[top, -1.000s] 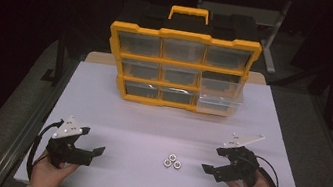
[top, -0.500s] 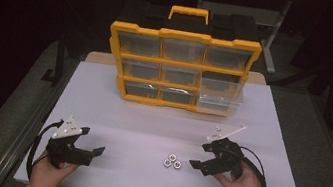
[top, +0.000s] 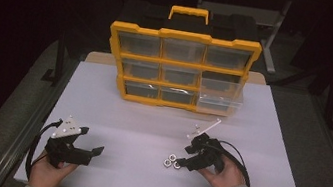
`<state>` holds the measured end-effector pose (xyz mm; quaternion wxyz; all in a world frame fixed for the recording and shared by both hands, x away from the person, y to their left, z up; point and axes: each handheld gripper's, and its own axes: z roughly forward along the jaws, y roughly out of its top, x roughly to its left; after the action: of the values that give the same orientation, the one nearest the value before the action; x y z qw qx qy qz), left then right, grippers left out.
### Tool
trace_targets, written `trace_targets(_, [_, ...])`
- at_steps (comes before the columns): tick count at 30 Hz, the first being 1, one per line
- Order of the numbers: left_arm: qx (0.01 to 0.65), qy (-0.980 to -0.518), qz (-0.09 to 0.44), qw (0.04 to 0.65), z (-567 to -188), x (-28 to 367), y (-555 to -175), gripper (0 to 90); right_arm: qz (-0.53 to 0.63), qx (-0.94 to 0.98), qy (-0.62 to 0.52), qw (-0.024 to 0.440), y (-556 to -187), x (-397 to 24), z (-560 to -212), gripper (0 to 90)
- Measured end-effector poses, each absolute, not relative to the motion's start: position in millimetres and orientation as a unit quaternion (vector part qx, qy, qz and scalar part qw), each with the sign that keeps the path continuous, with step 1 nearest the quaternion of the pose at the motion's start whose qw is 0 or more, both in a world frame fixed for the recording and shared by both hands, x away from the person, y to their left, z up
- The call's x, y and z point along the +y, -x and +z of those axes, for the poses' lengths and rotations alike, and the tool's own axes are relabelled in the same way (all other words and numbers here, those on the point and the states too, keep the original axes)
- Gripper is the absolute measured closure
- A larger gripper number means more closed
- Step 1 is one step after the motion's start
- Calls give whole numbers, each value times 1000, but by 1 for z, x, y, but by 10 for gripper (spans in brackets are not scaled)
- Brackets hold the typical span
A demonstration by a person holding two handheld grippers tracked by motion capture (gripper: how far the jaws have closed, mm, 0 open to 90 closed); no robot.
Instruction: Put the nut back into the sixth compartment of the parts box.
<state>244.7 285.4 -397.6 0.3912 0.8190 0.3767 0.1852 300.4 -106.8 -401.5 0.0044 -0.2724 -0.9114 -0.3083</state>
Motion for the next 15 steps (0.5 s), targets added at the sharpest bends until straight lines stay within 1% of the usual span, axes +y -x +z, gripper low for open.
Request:
trace_targets(9, [381,-815,183,397,-398,285,-244,145,-279,-925,258,8,-301,-94,-419,558])
trace_targets(15, [380,-818,183,391,-398,286,-245,145,-263,-933,246,10,-300,-89,-428,619])
